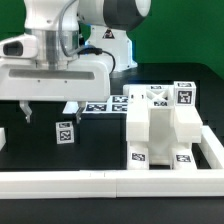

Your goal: Assemble chair

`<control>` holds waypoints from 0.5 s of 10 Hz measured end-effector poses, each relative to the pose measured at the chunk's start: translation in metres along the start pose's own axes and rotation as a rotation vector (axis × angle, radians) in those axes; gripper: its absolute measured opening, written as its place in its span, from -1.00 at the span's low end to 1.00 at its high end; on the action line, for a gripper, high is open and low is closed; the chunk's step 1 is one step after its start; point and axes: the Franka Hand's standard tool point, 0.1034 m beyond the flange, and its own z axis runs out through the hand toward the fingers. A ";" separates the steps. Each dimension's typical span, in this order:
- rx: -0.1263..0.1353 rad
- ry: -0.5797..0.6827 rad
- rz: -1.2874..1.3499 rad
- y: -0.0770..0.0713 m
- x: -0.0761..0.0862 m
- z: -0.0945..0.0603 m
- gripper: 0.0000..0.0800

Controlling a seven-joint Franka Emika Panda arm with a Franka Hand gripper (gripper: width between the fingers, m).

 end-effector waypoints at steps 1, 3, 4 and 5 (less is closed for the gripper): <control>0.004 -0.007 0.033 -0.007 0.002 0.006 0.62; 0.005 -0.011 0.040 -0.014 0.005 0.012 0.62; 0.002 -0.013 0.053 -0.014 0.006 0.015 0.62; 0.002 -0.013 0.059 -0.015 0.006 0.015 0.62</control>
Offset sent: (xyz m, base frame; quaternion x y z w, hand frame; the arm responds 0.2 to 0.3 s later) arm 0.0112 0.0161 -0.0173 0.0396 0.0119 0.0320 0.9986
